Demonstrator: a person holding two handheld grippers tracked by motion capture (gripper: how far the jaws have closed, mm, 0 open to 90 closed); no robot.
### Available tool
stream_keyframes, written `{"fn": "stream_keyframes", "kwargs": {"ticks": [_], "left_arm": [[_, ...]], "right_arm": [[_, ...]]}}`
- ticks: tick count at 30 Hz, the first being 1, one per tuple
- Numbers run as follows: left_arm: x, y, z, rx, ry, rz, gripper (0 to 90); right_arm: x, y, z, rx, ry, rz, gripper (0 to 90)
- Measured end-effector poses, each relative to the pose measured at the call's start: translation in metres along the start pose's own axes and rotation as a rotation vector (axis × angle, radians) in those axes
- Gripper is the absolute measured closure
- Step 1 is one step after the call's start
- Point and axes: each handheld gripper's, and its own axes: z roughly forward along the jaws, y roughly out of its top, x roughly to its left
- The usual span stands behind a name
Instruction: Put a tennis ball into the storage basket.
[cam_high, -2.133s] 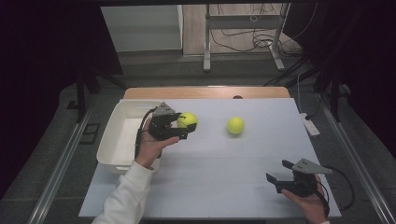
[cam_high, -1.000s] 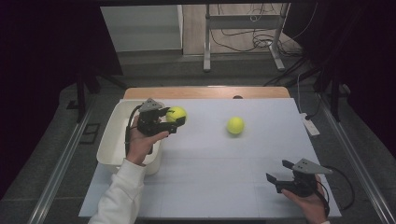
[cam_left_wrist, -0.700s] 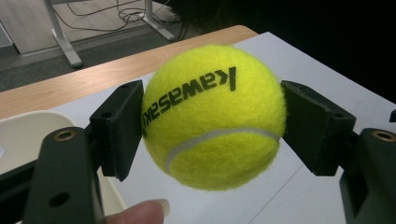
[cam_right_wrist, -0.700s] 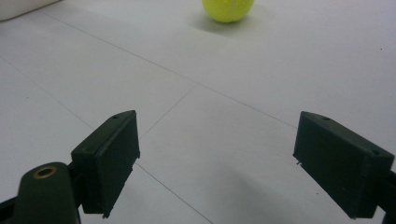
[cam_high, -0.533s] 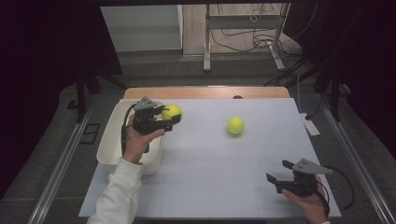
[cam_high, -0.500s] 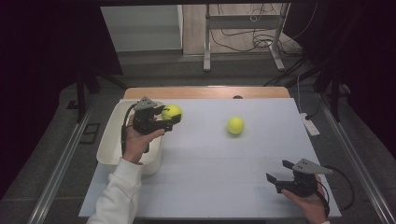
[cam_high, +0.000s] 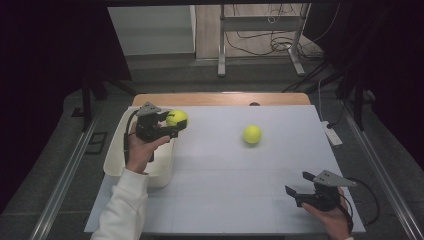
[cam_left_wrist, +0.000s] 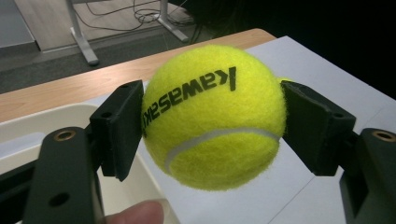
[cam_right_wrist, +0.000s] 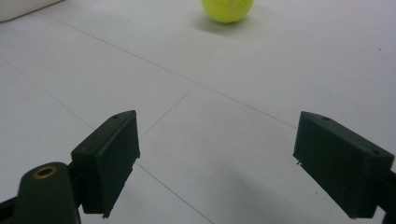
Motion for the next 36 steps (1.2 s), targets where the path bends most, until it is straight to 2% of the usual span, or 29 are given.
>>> {"fn": "stream_keyframes", "kwargs": {"ticks": [14, 22, 25, 28, 36], "left_arm": [[0.012, -0.003, -0.002, 0.016, 0.050, -0.011, 26.8], [0.021, -0.004, -0.008, 0.007, 0.076, -0.030, 26.8], [0.024, -0.004, -0.011, 0.001, 0.101, -0.026, 26.8], [0.025, -0.004, -0.014, -0.004, 0.108, -0.029, 26.8], [0.032, -0.007, -0.015, 0.009, 0.134, -0.038, 26.8]], "right_arm": [[0.000, 0.000, 0.000, -0.002, 0.002, -0.001, 14.6], [0.000, 0.000, -0.001, -0.002, 0.002, -0.001, 14.6], [0.000, 0.000, -0.001, -0.002, 0.003, -0.002, 14.6], [0.000, 0.000, -0.001, -0.003, 0.004, 0.000, 14.6], [0.000, 0.000, -0.001, -0.002, 0.007, 0.001, 14.6]]}}
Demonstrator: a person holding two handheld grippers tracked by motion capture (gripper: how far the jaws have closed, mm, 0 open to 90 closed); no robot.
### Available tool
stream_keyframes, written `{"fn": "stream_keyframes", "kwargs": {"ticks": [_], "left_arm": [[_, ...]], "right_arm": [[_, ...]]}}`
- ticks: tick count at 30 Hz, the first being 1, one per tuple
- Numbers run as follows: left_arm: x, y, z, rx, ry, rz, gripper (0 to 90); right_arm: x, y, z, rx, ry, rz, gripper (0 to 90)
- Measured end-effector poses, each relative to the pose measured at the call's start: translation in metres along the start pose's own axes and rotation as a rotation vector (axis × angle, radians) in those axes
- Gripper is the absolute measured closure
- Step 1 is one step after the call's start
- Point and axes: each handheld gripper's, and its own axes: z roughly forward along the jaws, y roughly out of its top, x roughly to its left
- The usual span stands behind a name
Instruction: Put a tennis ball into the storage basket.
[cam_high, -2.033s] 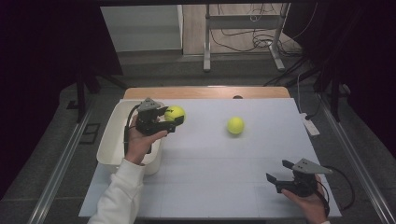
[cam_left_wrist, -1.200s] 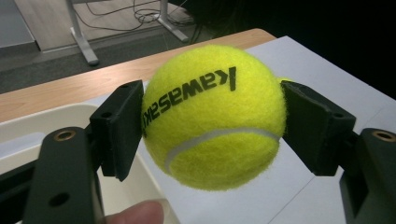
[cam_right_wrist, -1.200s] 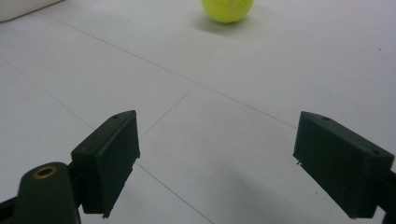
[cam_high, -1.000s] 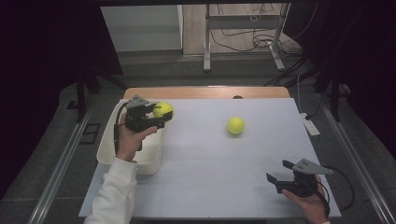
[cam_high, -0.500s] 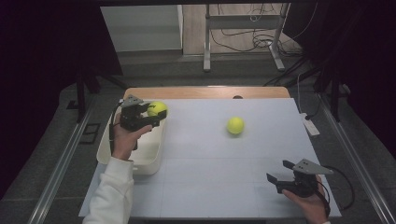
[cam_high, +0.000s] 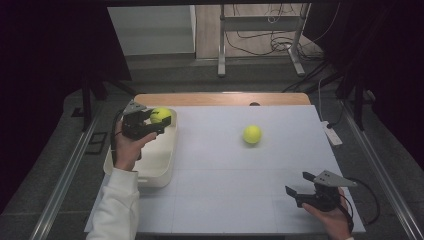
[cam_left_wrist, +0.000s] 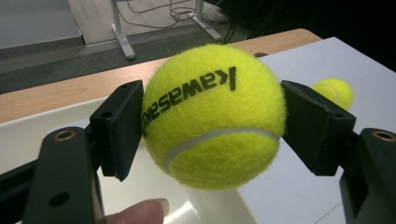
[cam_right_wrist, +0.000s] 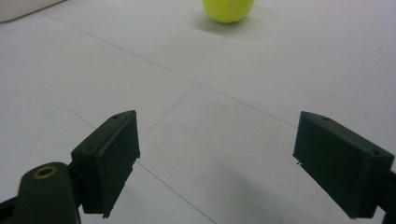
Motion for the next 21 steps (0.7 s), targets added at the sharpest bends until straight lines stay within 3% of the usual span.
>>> {"fn": "stream_keyframes", "kwargs": {"ticks": [4, 21], "left_arm": [[0.003, -0.001, 0.001, 0.009, 0.027, 0.007, 26.8], [0.018, -0.003, -0.002, 0.004, 0.053, -0.027, 26.8]], "right_arm": [[0.000, 0.000, 0.000, -0.002, -0.001, 0.000, 14.6], [0.000, -0.001, -0.001, 0.009, -0.013, 0.002, 14.7]]}}
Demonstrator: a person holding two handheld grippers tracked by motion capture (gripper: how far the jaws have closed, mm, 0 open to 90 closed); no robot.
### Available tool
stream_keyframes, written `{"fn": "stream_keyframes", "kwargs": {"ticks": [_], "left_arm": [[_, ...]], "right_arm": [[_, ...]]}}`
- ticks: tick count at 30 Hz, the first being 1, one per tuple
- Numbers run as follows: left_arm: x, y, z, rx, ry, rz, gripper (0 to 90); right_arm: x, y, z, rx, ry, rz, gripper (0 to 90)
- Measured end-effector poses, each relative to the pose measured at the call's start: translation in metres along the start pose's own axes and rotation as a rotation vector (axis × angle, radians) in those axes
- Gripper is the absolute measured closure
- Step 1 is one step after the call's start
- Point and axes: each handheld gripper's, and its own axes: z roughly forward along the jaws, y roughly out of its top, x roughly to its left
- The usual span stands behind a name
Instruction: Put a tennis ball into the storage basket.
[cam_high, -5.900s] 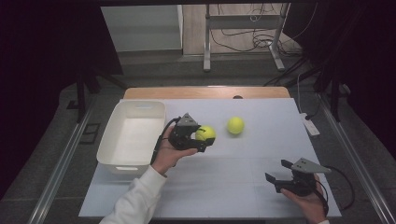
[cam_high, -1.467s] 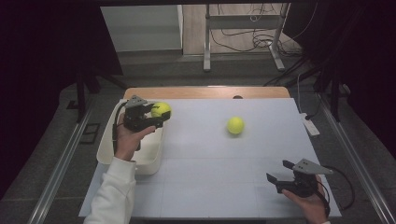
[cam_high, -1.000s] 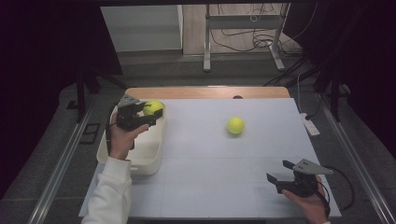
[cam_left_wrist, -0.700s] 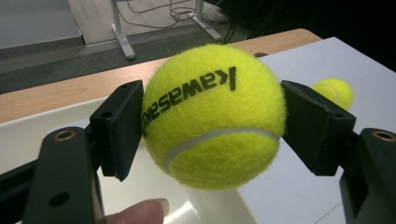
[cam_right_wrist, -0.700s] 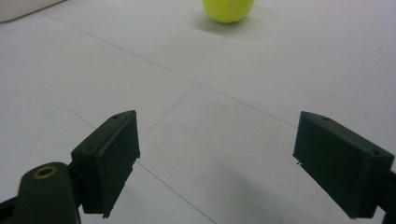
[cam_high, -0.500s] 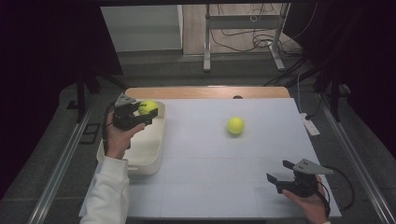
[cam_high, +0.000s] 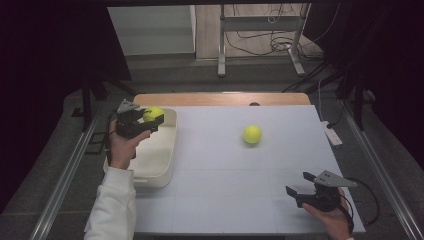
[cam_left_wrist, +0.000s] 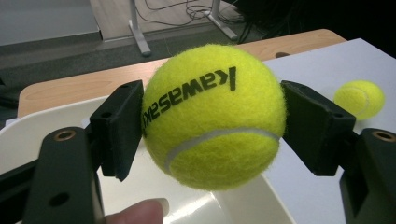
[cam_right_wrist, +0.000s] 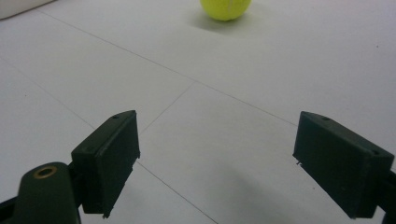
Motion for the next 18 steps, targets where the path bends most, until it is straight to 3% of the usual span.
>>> {"fn": "stream_keyframes", "kwargs": {"ticks": [10, 18], "left_arm": [[0.005, -0.001, 0.005, 0.027, 0.021, -0.008, 26.8], [0.019, 0.002, 0.011, 0.067, 0.055, -0.026, 26.8]], "right_arm": [[-0.001, -0.001, 0.000, -0.003, 0.002, 0.008, 14.7], [-0.001, -0.001, -0.001, -0.006, 0.006, 0.012, 14.6]]}}
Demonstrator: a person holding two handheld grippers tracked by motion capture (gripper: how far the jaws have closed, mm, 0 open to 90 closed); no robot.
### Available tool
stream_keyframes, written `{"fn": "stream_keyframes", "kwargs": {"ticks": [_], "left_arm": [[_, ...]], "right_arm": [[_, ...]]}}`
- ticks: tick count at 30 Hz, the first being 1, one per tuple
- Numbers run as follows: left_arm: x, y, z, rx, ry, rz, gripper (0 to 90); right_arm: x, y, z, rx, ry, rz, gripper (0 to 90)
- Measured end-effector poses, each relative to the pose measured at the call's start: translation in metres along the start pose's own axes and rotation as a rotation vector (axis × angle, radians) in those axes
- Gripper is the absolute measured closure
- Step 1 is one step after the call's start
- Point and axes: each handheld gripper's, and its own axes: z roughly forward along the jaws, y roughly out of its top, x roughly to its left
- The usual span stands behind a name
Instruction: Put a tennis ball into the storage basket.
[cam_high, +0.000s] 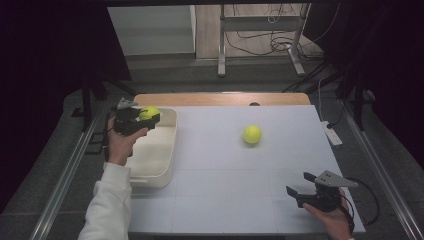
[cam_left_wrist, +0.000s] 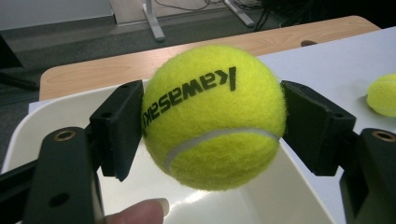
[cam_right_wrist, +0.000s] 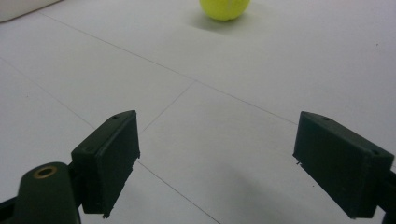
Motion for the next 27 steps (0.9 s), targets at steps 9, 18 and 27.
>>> {"fn": "stream_keyframes", "kwargs": {"ticks": [9, 18, 27], "left_arm": [[0.007, 0.002, 0.006, 0.032, 0.013, -0.009, 26.8], [0.018, 0.002, 0.015, 0.070, 0.031, -0.032, 26.8], [0.024, 0.000, 0.022, 0.101, 0.053, -0.042, 26.8]], "right_arm": [[0.000, 0.000, 0.000, 0.002, -0.005, 0.000, 14.7], [0.000, 0.000, 0.000, 0.000, -0.004, 0.001, 14.8], [-0.001, 0.000, 0.000, 0.002, -0.007, 0.001, 14.8]]}}
